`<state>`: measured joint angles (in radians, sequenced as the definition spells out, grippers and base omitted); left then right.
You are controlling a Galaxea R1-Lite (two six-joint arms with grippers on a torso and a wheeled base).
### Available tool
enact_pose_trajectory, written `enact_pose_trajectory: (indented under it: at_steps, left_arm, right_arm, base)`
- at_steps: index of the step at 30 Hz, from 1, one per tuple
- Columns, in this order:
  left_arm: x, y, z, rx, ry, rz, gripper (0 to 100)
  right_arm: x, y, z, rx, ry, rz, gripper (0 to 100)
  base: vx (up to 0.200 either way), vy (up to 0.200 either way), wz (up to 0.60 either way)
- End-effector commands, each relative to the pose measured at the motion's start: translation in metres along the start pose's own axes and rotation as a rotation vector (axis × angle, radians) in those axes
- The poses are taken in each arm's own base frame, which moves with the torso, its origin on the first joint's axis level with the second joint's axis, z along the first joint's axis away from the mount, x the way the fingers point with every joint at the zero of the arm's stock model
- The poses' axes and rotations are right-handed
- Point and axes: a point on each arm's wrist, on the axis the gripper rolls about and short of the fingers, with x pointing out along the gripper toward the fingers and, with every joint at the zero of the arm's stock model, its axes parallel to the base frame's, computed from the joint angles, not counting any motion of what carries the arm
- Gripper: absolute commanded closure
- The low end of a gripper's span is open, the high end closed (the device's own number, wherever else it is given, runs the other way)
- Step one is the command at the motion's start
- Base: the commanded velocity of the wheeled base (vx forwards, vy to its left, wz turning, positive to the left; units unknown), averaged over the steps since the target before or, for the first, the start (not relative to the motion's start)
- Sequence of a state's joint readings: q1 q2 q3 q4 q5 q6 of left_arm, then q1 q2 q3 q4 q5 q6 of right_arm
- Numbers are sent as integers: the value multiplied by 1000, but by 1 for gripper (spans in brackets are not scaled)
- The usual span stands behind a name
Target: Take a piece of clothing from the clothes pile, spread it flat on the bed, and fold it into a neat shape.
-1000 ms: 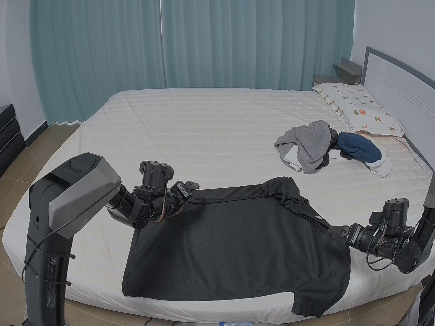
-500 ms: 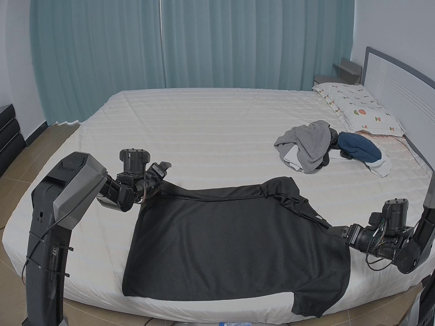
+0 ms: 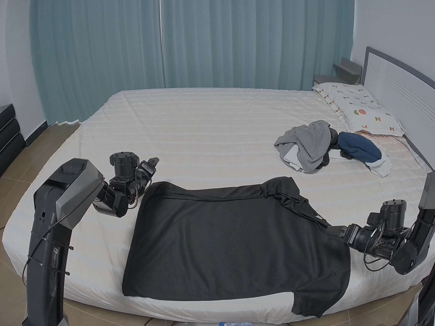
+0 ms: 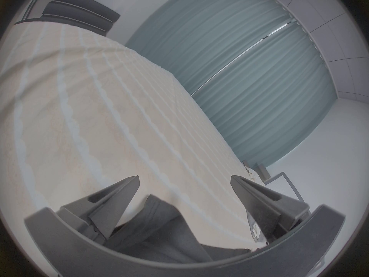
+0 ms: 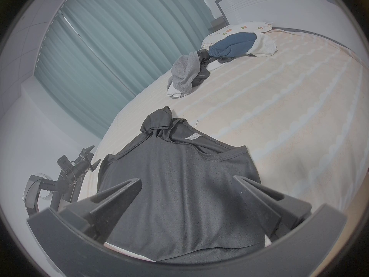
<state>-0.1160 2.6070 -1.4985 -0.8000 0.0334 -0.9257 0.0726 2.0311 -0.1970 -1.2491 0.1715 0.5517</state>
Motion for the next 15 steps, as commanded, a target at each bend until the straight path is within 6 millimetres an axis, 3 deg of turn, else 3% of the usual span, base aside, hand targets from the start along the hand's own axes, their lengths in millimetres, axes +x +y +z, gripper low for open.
enact_pose_trajectory:
  at_steps: [1,6,15]
  left_arm:
    - [-24,-3,10,-46,29,20,0]
    - [-42,8,17,-113,160,-10,0]
    - [-42,16,18,-134,195,-8,0]
  right_arm:
    - [2,0,0,3,4,1,0]
    - [10,11,1,36,1,42,0]
    - [46,37,1,-13,20,91,0]
  base:
    - [0,0,0]
    - [0,0,0]
    - [0,0,0]
